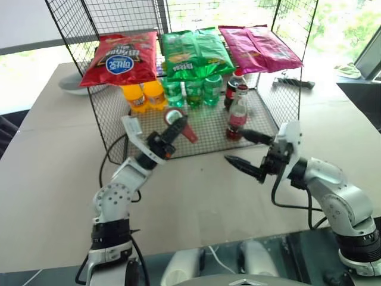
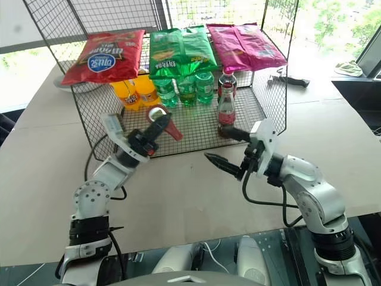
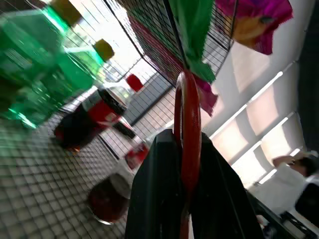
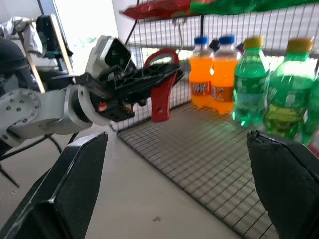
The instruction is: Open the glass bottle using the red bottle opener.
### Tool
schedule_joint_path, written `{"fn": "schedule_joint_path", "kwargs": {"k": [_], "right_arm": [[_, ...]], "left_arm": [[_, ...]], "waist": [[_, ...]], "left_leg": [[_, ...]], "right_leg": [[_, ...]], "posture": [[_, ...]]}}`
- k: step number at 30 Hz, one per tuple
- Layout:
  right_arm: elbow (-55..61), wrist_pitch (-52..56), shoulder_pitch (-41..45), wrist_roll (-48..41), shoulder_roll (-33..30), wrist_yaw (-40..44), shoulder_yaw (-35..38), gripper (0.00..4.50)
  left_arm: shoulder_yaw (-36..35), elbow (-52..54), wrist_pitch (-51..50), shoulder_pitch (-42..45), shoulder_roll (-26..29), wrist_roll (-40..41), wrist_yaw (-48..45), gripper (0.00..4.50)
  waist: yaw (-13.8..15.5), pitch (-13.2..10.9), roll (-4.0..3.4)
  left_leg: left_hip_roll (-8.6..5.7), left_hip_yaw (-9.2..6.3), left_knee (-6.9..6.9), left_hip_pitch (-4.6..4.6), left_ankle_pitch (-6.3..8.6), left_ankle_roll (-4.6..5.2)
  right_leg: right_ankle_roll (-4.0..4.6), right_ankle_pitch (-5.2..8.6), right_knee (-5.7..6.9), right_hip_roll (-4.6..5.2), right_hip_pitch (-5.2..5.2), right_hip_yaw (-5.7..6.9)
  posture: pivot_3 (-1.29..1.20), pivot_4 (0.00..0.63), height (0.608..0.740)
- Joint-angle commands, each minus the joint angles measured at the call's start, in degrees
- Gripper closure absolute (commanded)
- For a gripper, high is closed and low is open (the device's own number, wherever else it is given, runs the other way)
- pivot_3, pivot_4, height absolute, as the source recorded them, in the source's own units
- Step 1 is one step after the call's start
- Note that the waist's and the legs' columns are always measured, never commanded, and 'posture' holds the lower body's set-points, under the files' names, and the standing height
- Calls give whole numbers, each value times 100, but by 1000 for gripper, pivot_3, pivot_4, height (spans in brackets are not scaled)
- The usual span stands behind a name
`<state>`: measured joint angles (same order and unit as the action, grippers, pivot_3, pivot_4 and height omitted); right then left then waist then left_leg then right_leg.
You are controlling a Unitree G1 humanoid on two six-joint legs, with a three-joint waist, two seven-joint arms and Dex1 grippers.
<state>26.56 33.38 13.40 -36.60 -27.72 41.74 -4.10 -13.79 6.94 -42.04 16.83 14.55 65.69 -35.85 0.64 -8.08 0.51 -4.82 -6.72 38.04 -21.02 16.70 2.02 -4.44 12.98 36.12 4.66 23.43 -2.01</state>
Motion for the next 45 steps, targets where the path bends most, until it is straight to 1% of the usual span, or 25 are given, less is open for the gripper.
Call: {"fn": "schedule_joint_path", "kwargs": {"k": [1, 4, 7, 12, 15, 18, 23, 24, 25, 26, 31, 34, 41, 42, 43, 44, 45], "right_arm": [[290, 1168, 301, -647, -97, -224, -135, 0], [171, 2059, 647, -1215, -139, -211, -211, 0], [60, 2719, 940, -1887, -10, -280, -89, 0], [-136, 3321, 1273, -2677, 259, -589, 142, 0], [-256, 3471, 1426, -3098, 562, -953, 268, 0], [-253, 3595, 1464, -3259, 619, -1110, 274, 792], [-173, 3665, 1408, -3225, 530, -1136, 205, 3241], [-158, 3664, 1402, -3198, 502, -1120, 185, 3640], [-140, 3658, 1394, -3152, 455, -1081, 149, 4219], [-126, 3644, 1389, -3101, 412, -1044, 109, 4371], [-86, 3574, 1348, -2988, 331, -946, 15, 4371], [-57, 3521, 1253, -2857, 90, -772, 7, 4371], [-123, 3196, 891, -2484, -501, -508, 134, 4371], [-132, 3139, 832, -2430, -572, -479, 155, 4500], [-140, 3072, 769, -2377, -645, -449, 186, 4500], [-154, 3022, 711, -2351, -714, -432, 241, 4500], [-167, 2977, 650, -2336, -787, -410, 316, 4500]], "left_arm": [[380, 356, -511, -14, 113, 304, -432, 4449], [583, 243, -744, 94, 120, 355, -704, 4449], [750, 118, -726, 201, 120, 116, -936, 4449], [787, -74, -661, 326, 81, -59, -1155, 4449], [807, -122, -640, 317, 50, -151, -1266, 4449], [818, -153, -633, 277, 45, -234, -1342, 4500], [804, -230, -567, 279, 40, -354, -1431, 4500], [803, -244, -556, 282, 38, -367, -1443, 4500], [802, -277, -539, 287, 33, -383, -1455, 4500], [800, -303, -514, 290, 29, -407, -1467, 4500], [795, -232, -205, 268, -33, -606, -1531, 4500], [829, -149, 81, 251, -68, -808, -1606, 4500], [962, 23, 287, 161, -17, -1009, -1795, 4500], [962, 31, 314, 164, -16, -1033, -1782, 3749], [959, 34, 353, 176, -14, -1074, -1770, 3468], [951, 37, 362, 195, -18, -1083, -1754, 3001], [949, 46, 353, 217, -15, -1087, -1744, 2400]], "waist": [[-7, -1, -1], [-37, -1, -1], [-32, -1, -1], [-29, -1, -1], [-33, -1, -1], [-28, -1, -2], [-28, -1, -2], [-28, -1, -2], [-29, -1, -2], [-35, -1, -2], [-52, 0, -3], [-47, 0, -3], [-36, 0, -3], [-33, 0, -3], [-24, -1, -2], [-17, -1, -2], [-18, -1, -2]], "left_leg": [[0, 0, 0, 0, 0, 0], [2, 1, -1, -2, 0, 0], [2, -1, -2, -4, 1, 0], [1, -3, -2, -15, 1, 1], [1, -5, -2, -24, 1, 1], [1, -6, -2, -29, 1, 1], [-1, -16, 10, -50, 1, 1], [-1, -19, 12, -55, 1, 1], [-1, -22, 14, -61, 0, 1], [-1, -25, 15, -63, 0, 1], [-1, -28, 19, -67, 0, 1], [-3, -31, 21, -69, 0, 1], [-7, -36, 21, -73, 0, 2], [-7, -36, 21, -73, 0, 1], [-7, -36, 22, -72, 0, 2], [-7, -37, 22, -73, 0, 2], [-7, -38, 23, -73, 0, 1]], "right_leg": [[0, 0, 0, 0, 0, 0], [1, 0, -1, -1, 2, -4], [1, 0, -5, 0, 1, -1], [1, 0, -12, 2, 7, 1], [1, 0, -13, 2, 16, 3], [1, 0, -13, 3, 22, 4], [1, -1, -14, 5, 31, 16], [1, -1, -14, 5, 31, 19], [1, -1, -14, 5, 33, 23], [1, -1, -14, 5, 33, 26], [1, -1, -14, 6, 33, 30], [1, -1, -15, 8, 33, 34], [1, -1, -19, 13, 33, 40], [1, -1, -19, 13, 33, 39], [1, -1, -19, 14, 32, 39], [1, -1, -19, 14, 32, 41], [1, -1, -19, 14, 32, 42]], "posture": [[0, 150, 740], [0, 150, 740], [0, 150, 740], [0, 150, 740], [0, 150, 740], [0, 150, 740], [0, 150, 740], [0, 150, 740], [0, 150, 740], [0, 150, 740], [0, 150, 740], [0, 150, 740], [0, 150, 740], [0, 150, 740], [0, 150, 740], [0, 150, 740], [0, 150, 740]]}}
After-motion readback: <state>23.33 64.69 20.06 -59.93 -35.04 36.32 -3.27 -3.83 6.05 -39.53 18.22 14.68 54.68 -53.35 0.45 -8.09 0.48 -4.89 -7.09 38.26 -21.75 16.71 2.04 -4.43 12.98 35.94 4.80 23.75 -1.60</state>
